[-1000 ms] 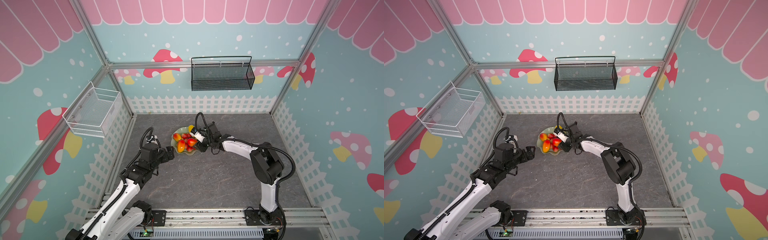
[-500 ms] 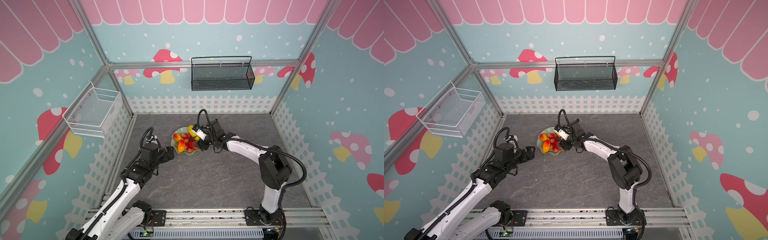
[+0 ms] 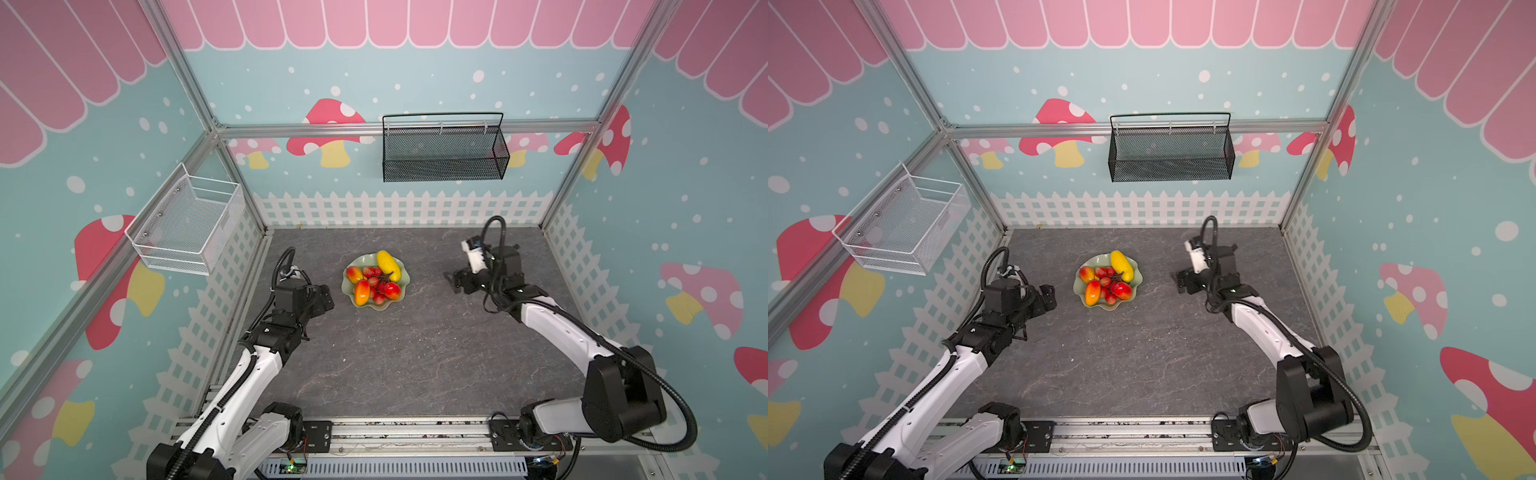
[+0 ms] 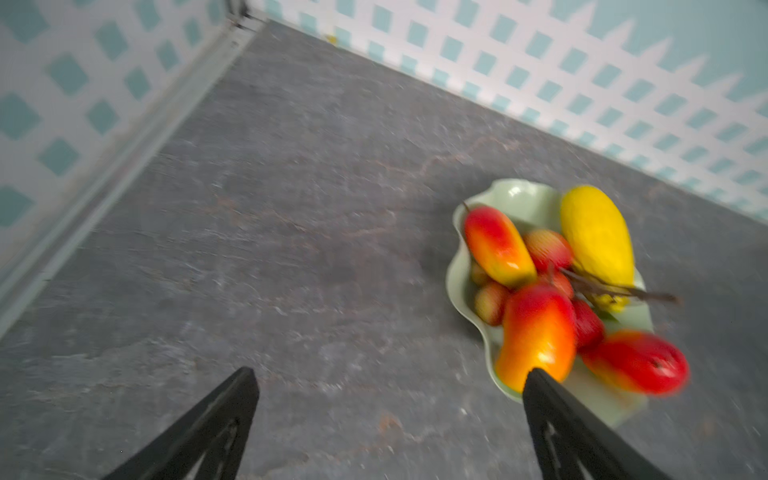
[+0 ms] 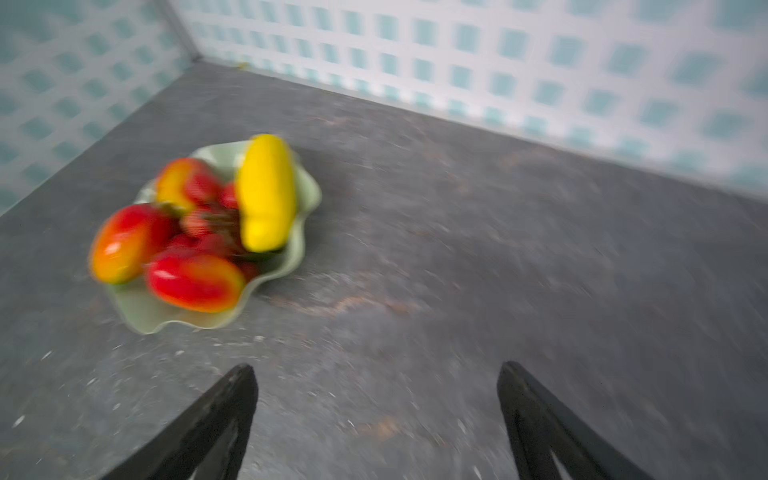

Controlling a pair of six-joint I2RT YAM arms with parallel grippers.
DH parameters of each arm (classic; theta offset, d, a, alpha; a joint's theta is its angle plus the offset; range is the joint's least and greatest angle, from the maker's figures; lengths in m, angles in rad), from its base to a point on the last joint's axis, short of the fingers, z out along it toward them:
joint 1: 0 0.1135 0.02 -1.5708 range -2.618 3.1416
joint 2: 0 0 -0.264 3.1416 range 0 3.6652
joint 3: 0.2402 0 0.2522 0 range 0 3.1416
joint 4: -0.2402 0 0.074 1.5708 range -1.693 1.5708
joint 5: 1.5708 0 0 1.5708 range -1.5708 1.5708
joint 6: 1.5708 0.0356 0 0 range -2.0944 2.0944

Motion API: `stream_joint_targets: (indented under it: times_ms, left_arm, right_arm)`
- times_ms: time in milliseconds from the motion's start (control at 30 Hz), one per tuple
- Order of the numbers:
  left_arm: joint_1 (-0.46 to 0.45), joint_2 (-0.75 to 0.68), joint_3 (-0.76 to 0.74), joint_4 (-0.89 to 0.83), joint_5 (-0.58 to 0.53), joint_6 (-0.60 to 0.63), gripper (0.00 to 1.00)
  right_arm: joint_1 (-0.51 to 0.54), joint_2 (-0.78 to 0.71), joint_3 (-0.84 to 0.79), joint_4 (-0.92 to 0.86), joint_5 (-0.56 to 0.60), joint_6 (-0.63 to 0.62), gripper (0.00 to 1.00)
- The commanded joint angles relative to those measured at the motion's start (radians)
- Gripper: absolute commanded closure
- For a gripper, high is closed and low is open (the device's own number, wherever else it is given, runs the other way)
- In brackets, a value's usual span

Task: Place and organize the fake fruits in the fruit bowl

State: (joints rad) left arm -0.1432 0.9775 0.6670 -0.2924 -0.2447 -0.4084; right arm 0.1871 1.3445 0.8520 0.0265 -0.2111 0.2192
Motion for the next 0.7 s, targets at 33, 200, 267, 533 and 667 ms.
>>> stream_joint_targets:
  times_ms: [33,200,267,533,667]
  left_arm:
    - [0.058,0.039,-0.181,0.336,-0.242,-0.019,0.00]
    - [0.063,0.124,-0.242,0.623,-0.320,0.100,0.00]
    - [0.062,0.200,-0.308,0.835,-0.325,0.157,0.00]
    - [0.064,0.489,-0.310,1.179,-0.215,0.318,0.00]
    - [0.053,0.586,-0.337,1.362,-0.154,0.366,0.00]
  right_arm:
    - [-0.148,-0.122,-0.180,0.173,0.179,0.193,0.01]
    - [-0.187,-0.151,-0.286,0.304,0.347,0.127,0.02]
    - [-0.189,-0.148,-0.326,0.373,0.405,0.095,0.02]
    - [-0.191,-0.094,-0.508,0.749,0.456,-0.087,0.02]
    - [-0.192,-0.030,-0.561,0.924,0.435,-0.120,0.02]
